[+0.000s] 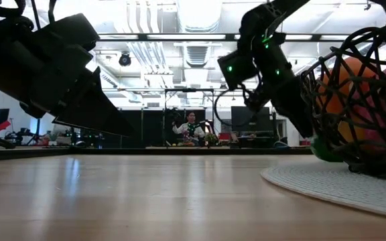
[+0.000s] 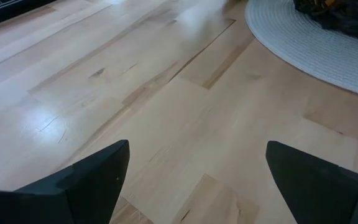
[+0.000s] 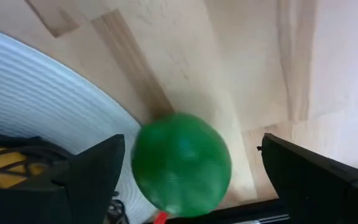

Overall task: Build produce basket
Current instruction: Put the green lime into the black wire basket

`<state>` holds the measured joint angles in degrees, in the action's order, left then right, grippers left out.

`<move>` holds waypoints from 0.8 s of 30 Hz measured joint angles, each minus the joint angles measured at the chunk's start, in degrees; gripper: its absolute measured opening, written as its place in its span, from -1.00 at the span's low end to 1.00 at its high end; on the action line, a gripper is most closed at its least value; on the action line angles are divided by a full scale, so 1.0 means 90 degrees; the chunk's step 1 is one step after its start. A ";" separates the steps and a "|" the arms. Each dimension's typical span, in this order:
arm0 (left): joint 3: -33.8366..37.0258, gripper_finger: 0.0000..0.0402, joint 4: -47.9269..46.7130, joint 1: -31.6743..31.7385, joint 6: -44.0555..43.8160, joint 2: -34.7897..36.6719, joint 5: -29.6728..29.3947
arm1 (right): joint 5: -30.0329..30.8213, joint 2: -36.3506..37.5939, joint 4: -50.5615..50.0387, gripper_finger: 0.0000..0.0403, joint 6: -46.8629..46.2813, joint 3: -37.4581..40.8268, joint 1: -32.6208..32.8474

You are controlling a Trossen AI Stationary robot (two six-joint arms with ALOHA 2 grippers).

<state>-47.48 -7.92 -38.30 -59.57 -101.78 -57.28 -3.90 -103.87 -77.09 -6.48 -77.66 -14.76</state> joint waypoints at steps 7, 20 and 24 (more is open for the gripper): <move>0.0005 0.80 0.0000 0.0000 -0.0002 0.0000 0.0002 | -0.0534 0.0733 -0.0133 0.79 -0.0921 0.0181 -0.0254; 0.0012 0.80 0.0005 0.0005 -0.0002 0.0000 0.0000 | -0.1643 0.2007 0.1047 0.79 -0.2068 0.2237 -0.0311; 0.0012 0.80 0.0005 0.0005 -0.0002 0.0000 0.0000 | -0.1845 0.2028 0.1849 0.79 -0.2122 0.2624 -0.0311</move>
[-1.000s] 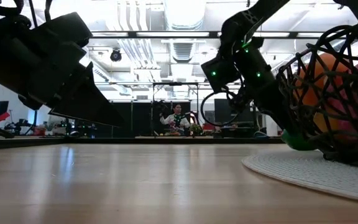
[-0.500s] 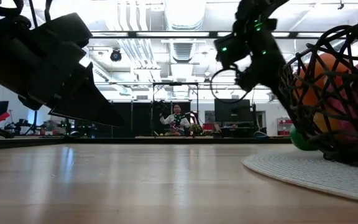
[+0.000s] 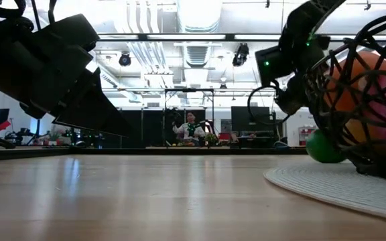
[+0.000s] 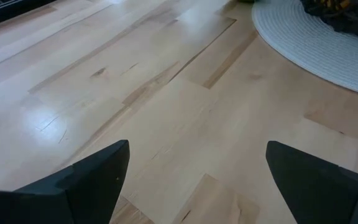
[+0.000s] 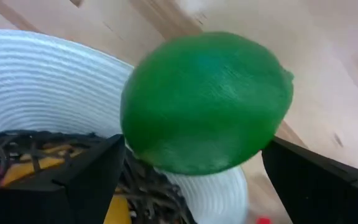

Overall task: Build produce basket
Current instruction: Put the green lime into the black wire basket

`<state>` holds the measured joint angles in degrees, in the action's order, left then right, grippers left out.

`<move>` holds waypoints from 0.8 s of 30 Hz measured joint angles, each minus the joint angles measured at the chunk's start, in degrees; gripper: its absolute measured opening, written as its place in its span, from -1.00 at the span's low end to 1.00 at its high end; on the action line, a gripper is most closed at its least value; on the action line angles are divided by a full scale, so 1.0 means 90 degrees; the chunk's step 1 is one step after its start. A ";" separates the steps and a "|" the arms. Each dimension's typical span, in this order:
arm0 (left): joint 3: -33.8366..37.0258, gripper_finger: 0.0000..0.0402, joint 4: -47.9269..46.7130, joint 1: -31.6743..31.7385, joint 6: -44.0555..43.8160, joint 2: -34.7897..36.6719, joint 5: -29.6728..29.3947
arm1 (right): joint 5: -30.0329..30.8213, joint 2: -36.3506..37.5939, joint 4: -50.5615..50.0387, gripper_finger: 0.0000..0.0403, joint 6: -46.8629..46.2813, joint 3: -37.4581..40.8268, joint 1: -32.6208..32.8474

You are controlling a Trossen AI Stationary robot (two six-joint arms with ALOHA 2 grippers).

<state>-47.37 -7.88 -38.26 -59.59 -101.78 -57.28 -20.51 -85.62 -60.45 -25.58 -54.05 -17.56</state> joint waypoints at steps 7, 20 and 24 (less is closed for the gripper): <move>0.0000 0.80 0.0002 0.0000 0.0000 0.0000 0.0000 | -0.0110 -0.0054 0.0888 0.79 0.0140 0.0097 0.0002; 0.0000 0.80 -0.0002 0.0000 0.0002 0.0000 0.0000 | -0.0023 -0.0066 0.1363 0.62 0.0246 -0.0427 0.0012; 0.0000 0.80 -0.0004 0.0000 0.0002 0.0000 0.0000 | 0.0018 -0.0066 0.1354 0.62 0.0477 -0.0405 0.0175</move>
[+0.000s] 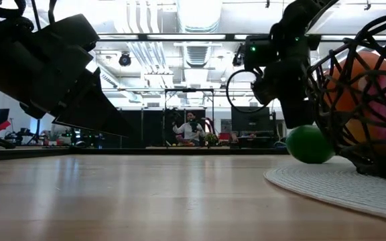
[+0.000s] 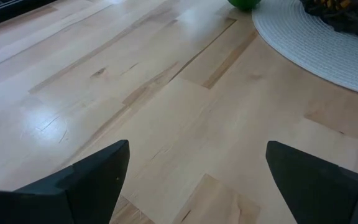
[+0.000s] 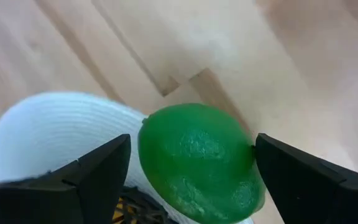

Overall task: Build produce basket
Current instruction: Put the green lime into the black wire basket

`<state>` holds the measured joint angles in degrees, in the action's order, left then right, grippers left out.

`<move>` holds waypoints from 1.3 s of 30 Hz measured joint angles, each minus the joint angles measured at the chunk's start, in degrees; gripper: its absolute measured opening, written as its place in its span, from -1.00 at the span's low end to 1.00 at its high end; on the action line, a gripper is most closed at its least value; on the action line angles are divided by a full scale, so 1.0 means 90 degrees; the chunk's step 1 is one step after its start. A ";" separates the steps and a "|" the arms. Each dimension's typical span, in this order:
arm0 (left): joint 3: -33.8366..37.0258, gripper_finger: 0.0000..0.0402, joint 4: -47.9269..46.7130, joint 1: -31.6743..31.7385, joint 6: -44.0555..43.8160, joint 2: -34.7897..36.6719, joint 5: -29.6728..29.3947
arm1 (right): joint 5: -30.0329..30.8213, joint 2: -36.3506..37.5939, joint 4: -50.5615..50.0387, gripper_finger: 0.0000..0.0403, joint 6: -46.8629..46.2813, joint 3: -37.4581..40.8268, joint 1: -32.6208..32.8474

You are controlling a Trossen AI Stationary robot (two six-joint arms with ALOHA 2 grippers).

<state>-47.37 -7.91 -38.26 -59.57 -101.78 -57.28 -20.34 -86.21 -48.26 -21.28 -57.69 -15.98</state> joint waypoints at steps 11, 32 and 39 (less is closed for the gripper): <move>0.0017 0.80 -0.0001 0.0000 0.0000 0.0000 0.0000 | 0.0999 0.0000 -0.0116 0.62 0.1274 0.0000 0.0891; 0.0017 0.80 0.0005 0.0000 0.0000 0.0001 -0.0002 | 0.1449 -0.0471 0.0163 0.22 0.1982 -0.0148 0.0961; 0.0017 0.80 0.0004 0.0000 0.0000 0.0000 0.0000 | 0.2263 -0.0290 -0.0005 0.22 0.1992 -0.0719 0.1031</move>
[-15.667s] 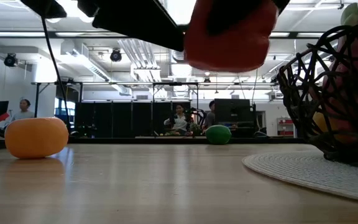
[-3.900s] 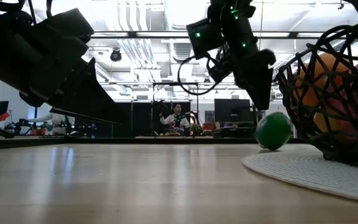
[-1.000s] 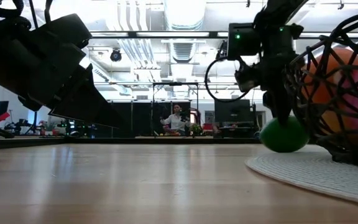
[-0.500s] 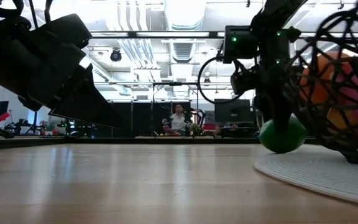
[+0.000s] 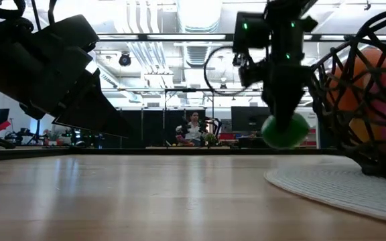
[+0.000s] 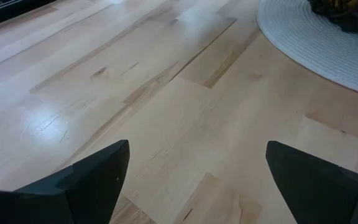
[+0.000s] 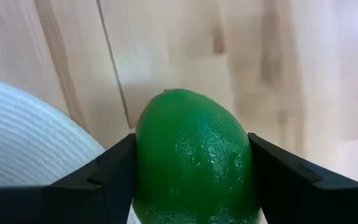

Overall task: Build produce basket
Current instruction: Put the green lime into the black wire basket

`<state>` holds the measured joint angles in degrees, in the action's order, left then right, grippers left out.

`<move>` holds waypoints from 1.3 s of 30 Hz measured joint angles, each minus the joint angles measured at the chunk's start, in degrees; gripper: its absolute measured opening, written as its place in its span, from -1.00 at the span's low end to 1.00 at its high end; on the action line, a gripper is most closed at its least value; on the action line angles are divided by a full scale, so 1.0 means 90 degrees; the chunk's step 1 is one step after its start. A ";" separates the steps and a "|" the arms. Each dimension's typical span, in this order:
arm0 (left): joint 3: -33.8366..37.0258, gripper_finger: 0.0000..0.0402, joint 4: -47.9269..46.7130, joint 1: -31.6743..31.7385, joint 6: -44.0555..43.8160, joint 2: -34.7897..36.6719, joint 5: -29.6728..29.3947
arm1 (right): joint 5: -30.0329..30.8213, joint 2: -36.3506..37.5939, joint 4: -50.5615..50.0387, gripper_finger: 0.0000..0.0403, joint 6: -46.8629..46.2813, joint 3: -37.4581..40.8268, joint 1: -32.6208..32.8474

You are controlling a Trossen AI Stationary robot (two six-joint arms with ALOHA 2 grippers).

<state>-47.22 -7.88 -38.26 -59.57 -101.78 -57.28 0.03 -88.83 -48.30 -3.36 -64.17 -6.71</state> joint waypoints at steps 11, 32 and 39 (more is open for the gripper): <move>0.0000 0.80 0.0000 -0.0001 0.0000 0.0002 0.0000 | 0.1567 0.0283 -0.1104 0.21 -0.0861 -0.1953 0.1496; 0.0000 0.80 0.0055 -0.0002 -0.0002 0.0002 -0.0002 | 0.3143 0.0264 -0.3388 0.21 -1.0242 -0.2380 0.8036; 0.0000 0.80 0.0064 0.0000 0.0000 0.0002 -0.0080 | 0.2934 0.0198 -0.3741 0.22 -1.3587 -0.1293 0.8844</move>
<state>-47.22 -7.30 -38.26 -59.57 -101.75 -58.00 26.43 -87.05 -81.97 -125.64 -75.80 72.89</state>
